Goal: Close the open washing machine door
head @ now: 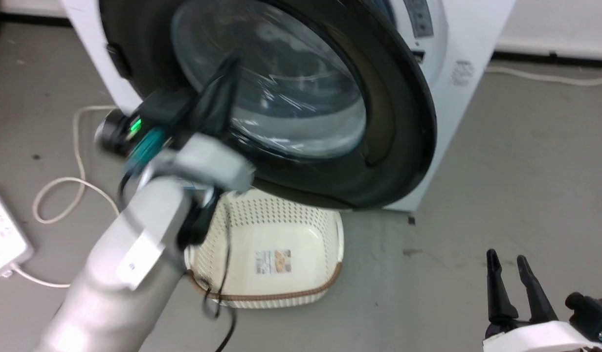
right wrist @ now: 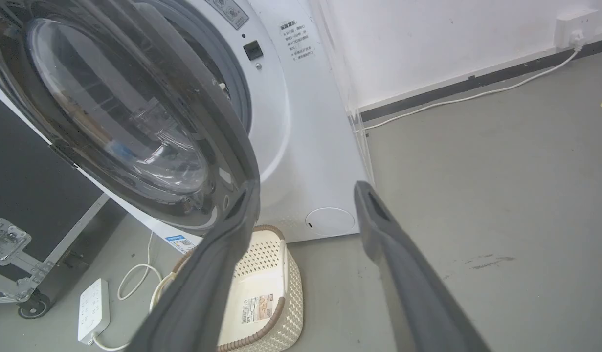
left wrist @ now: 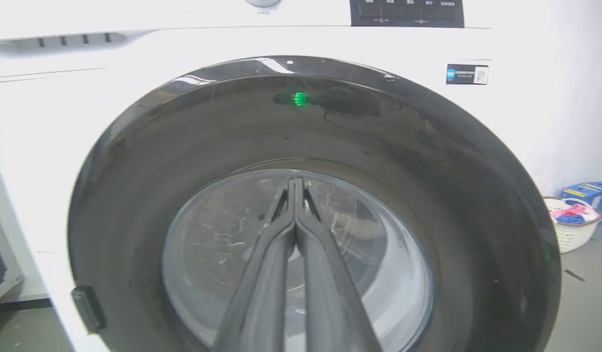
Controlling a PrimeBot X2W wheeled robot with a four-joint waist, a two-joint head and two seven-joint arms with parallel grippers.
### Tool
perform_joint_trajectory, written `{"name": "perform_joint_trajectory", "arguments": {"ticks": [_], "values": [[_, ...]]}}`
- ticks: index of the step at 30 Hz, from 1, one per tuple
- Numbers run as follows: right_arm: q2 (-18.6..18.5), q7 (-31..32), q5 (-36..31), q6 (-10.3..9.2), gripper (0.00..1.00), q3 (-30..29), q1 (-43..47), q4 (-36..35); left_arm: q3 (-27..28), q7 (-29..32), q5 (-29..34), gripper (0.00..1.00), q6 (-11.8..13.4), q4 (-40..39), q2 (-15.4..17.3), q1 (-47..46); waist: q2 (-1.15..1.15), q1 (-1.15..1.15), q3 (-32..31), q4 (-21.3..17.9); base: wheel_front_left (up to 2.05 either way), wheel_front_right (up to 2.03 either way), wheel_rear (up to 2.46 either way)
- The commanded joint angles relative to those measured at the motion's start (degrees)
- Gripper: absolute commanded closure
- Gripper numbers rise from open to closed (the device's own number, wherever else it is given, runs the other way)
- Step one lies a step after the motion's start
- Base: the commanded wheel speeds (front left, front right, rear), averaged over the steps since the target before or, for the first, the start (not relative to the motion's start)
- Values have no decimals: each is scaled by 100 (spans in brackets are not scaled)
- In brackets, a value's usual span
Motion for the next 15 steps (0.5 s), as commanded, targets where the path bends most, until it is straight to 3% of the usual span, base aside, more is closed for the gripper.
{"name": "perform_joint_trajectory", "arguments": {"ticks": [1, 9, 15], "values": [[-1, -25, -29, 6, 0, -19, 95, -28, 167, -27, 124, 100, 94, -204, 102, 392, 0, 1, -208, 181, 0, 0, 0], [-1, -25, -267, 6, 0, 3, 258, -125, 1085, -28, 130, 100, 295, -578, 568, 2053, 0, 1, -429, 257, 0, 0, 0], [-1, -25, -514, 6, 0, 98, 358, -184, 1239, 40, -97, 100, 287, -431, 788, 2956, 0, 1, -550, 213, 0, 0, 0]]}}
